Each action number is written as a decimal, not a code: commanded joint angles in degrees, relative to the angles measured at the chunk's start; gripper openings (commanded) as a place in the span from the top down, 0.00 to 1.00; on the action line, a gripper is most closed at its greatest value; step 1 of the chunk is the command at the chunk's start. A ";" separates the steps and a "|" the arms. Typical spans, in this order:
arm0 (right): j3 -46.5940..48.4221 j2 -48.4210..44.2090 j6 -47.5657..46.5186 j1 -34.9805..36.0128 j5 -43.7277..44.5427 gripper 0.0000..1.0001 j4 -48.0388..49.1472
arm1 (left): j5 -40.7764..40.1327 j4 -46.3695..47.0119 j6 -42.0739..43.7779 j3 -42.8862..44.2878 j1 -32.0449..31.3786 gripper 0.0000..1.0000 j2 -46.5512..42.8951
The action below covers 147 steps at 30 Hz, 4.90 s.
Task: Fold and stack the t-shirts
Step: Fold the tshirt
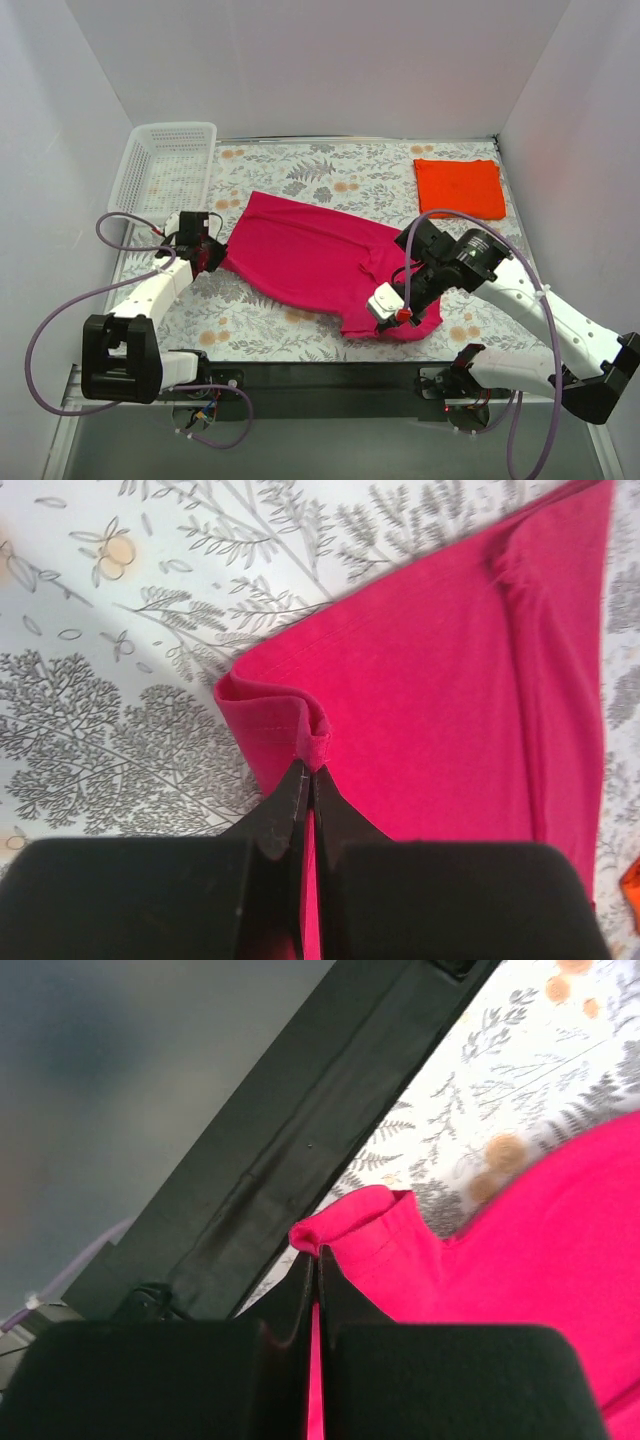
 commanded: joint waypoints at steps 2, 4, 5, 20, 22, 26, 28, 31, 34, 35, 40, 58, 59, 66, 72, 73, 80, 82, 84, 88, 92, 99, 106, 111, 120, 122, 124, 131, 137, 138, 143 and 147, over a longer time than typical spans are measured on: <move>4.92 -1.85 1.66 1.27 0.30 0.99 -1.50 | -1.33 -2.26 0.07 -1.03 -0.10 1.00 0.04; 3.69 -2.82 1.83 1.27 0.57 0.99 -1.59 | -2.38 -2.96 0.33 -0.24 -0.10 1.00 0.65; 2.47 -3.25 1.75 1.27 0.65 0.99 -1.50 | -2.65 -2.96 0.59 -0.06 -0.10 1.00 1.09; -8.01 -1.25 -3.34 -12.25 3.56 0.99 -0.01 | -7.04 -4.81 2.53 2.93 -0.63 1.00 2.94; -7.39 0.16 -4.14 -17.08 2.51 0.99 0.35 | -7.40 -4.81 2.44 4.33 -0.63 1.00 3.37; -7.12 4.46 -5.99 -21.05 0.57 0.99 0.43 | -6.61 -4.55 2.61 6.97 -0.63 1.00 5.92; -7.04 5.61 -6.08 -21.05 -0.83 0.99 0.43 | -6.26 -4.54 3.05 8.46 -0.72 1.00 6.98; -6.43 6.67 -5.90 -21.31 -1.89 0.99 0.61 | -5.55 -4.28 3.67 10.04 -0.89 1.00 8.56; -5.46 7.02 -5.37 -22.45 -2.51 0.99 0.61 | -5.03 -3.76 4.02 10.66 -1.24 1.00 9.97; -5.19 7.37 -5.20 -22.89 -2.51 0.99 0.78 | -4.94 -3.49 4.02 10.93 -1.51 1.00 10.32; -3.96 9.22 -4.32 -27.99 -2.77 0.99 1.22 | -4.85 -3.23 4.20 13.03 -2.12 1.00 13.66; 1.66 18.36 -4.14 -43.37 -8.39 0.99 1.22 | -5.38 -3.93 3.84 18.22 -3.79 1.00 19.90; 1.93 19.15 -4.32 -43.90 -8.40 0.99 1.31 | -5.29 -4.10 4.02 18.83 -3.79 1.00 20.08; -0.18 18.46 -9.40 -44.08 -10.15 0.99 -1.40 | -5.02 -5.34 4.29 17.27 -4.49 1.00 17.27; -3.60 12.48 -13.02 -42.85 -9.02 0.99 -1.50 | -4.67 -9.10 0.43 9.72 -4.67 1.00 5.86; -3.78 11.69 -12.84 -42.15 -8.75 0.99 -1.41 | -4.76 -9.81 -0.10 8.65 -4.67 1.00 5.84; -5.02 8.34 -9.51 -34.06 -9.27 0.99 -1.24 | -6.25 -11.58 -1.78 3.89 -4.58 1.00 1.97; -3.53 9.30 -8.28 -33.97 -9.63 0.99 -1.06 | -5.99 -11.49 -1.96 4.68 -4.58 1.00 3.02; -2.21 11.24 -7.31 -34.06 -9.28 0.99 -0.63 | -6.60 -11.66 -1.78 6.61 -4.58 1.00 5.47; 0.69 14.13 -5.64 -36.43 -8.49 0.99 0.78 | -9.06 -11.75 -0.90 9.52 -4.41 1.00 8.82; 3.42 16.42 -4.50 -41.43 -7.00 0.99 2.18 | -8.98 -10.44 -0.11 12.06 -4.06 1.00 11.54; 4.65 21.17 0.59 -44.78 -5.15 0.99 7.36 | -7.40 -9.73 1.03 19.44 -4.06 1.00 19.54; 4.04 23.81 7.02 -46.80 -3.65 0.99 14.93 | -7.84 -10.00 2.88 25.42 -4.06 1.00 25.87; 4.13 24.78 8.87 -49.00 -2.42 0.99 16.86 | -8.19 -10.35 4.02 28.42 -4.06 1.00 28.95; 3.42 25.48 8.78 -49.44 -4.18 0.99 17.04 | -8.36 -10.26 5.43 30.09 -4.06 1.00 31.41; 3.60 26.01 8.86 -49.44 -4.09 0.99 17.04 | -8.36 -10.26 5.69 30.26 -4.06 1.00 31.59; 3.60 26.45 8.95 -49.44 -4.35 0.99 16.96 | -8.28 -10.26 5.87 30.53 -4.06 1.00 31.77; 3.68 27.15 8.95 -49.35 -4.62 0.99 17.04 | -7.84 -10.17 6.66 31.58 -4.14 1.00 32.47; 3.60 27.24 8.78 -49.35 -4.35 0.99 17.04 | -7.57 -10.17 7.18 31.93 -4.32 1.00 32.65; 3.51 27.24 8.78 -49.35 -4.27 0.99 17.04 | -7.66 -10.26 7.27 31.93 -4.32 1.00 32.56; 3.33 27.24 8.69 -49.35 -4.00 0.99 17.04 | -7.66 -10.43 7.97 31.76 -4.41 0.87 31.51; 3.25 27.24 8.60 -49.35 -3.65 0.99 17.04 | -7.31 -10.35 8.94 31.32 -4.41 0.58 29.05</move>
